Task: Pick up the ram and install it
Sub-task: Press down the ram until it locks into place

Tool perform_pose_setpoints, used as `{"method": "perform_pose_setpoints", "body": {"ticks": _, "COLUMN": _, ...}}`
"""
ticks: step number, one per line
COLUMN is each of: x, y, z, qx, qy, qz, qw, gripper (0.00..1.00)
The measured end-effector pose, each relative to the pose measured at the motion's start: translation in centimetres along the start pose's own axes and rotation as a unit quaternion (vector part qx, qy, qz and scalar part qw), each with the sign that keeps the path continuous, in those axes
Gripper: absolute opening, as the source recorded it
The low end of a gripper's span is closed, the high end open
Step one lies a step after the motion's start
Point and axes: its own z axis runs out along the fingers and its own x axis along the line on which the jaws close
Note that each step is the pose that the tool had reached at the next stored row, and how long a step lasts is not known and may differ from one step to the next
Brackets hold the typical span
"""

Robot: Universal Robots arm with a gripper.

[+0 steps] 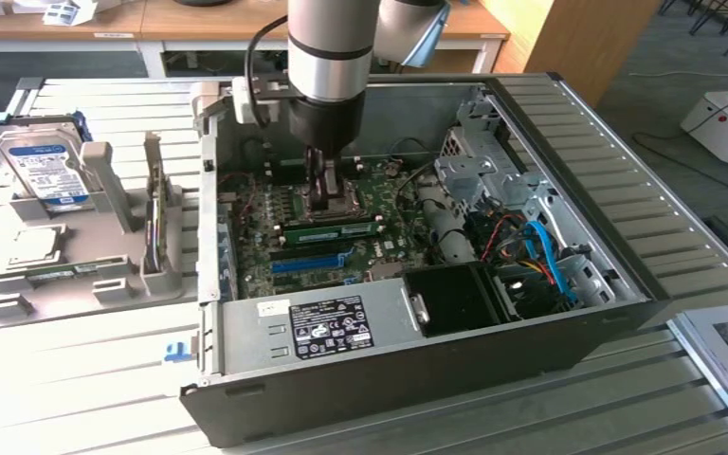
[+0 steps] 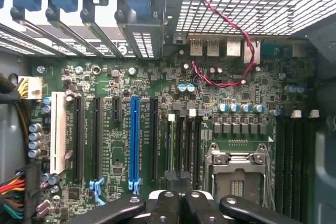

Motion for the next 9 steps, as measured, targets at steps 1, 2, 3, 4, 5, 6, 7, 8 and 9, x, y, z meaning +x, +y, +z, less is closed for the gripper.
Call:
{"method": "perform_pose_setpoints", "body": {"ticks": 1, "x": 0.0, "y": 0.00, "z": -0.13, "qx": 0.0000, "qy": 0.0000, "qz": 0.000, "qw": 1.0000, "gripper": 0.10}}
{"method": "perform_pose_setpoints", "body": {"ticks": 2, "x": 0.0, "y": 0.00, "z": -0.26, "qx": 0.0000, "qy": 0.0000, "qz": 0.000, "qw": 1.0000, "gripper": 0.10}}
{"method": "perform_pose_setpoints", "body": {"ticks": 3, "x": 0.0, "y": 0.01, "z": -0.40, "qx": 0.0000, "qy": 0.0000, "qz": 0.000, "qw": 1.0000, "gripper": 0.10}}
{"method": "perform_pose_setpoints", "body": {"ticks": 4, "x": 0.0, "y": 0.01, "z": -0.54, "qx": 0.0000, "qy": 0.0000, "qz": 0.000, "qw": 1.0000, "gripper": 0.10}}
{"method": "perform_pose_setpoints", "body": {"ticks": 5, "x": 0.0, "y": 0.01, "z": -0.67, "qx": 0.0000, "qy": 0.0000, "qz": 0.000, "qw": 1.0000, "gripper": 0.10}}
{"method": "perform_pose_setpoints", "body": {"ticks": 6, "x": 0.0, "y": 0.01, "z": -0.80, "qx": 0.0000, "qy": 0.0000, "qz": 0.000, "qw": 1.0000, "gripper": 0.10}}
{"method": "perform_pose_setpoints", "body": {"ticks": 7, "x": 0.0, "y": 0.01, "z": -0.93, "qx": 0.0000, "qy": 0.0000, "qz": 0.000, "qw": 1.0000, "gripper": 0.10}}
{"method": "perform_pose_setpoints", "body": {"ticks": 8, "x": 0.0, "y": 0.01, "z": -1.06, "qx": 0.0000, "qy": 0.0000, "qz": 0.000, "qw": 1.0000, "gripper": 0.10}}
{"method": "perform_pose_setpoints", "body": {"ticks": 9, "x": 0.0, "y": 0.01, "z": -1.19, "qx": 0.0000, "qy": 0.0000, "qz": 0.000, "qw": 1.0000, "gripper": 0.10}}
